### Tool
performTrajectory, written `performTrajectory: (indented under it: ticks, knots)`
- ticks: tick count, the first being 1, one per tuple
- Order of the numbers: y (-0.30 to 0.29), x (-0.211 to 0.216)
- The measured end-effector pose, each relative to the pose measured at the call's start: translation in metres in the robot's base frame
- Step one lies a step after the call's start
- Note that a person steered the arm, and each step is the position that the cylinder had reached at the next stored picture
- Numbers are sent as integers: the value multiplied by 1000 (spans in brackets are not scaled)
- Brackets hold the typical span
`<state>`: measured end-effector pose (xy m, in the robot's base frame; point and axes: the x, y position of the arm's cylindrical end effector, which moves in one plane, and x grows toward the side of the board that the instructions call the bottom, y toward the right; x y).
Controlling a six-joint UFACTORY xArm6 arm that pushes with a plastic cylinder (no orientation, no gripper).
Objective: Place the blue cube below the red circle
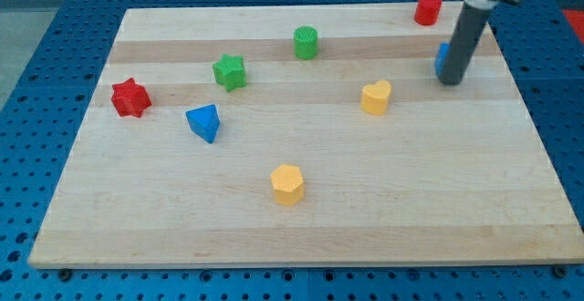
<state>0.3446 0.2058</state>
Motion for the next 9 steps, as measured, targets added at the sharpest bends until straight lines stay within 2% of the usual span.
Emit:
performTrajectory:
  ticks: [1,2,3,4,5,7,9]
  knots:
    - [0,-52]
    - [0,-54]
    - [12,-35]
    - [41,-20]
    - [75,-24]
    - [66,-59]
    - [39,-62]
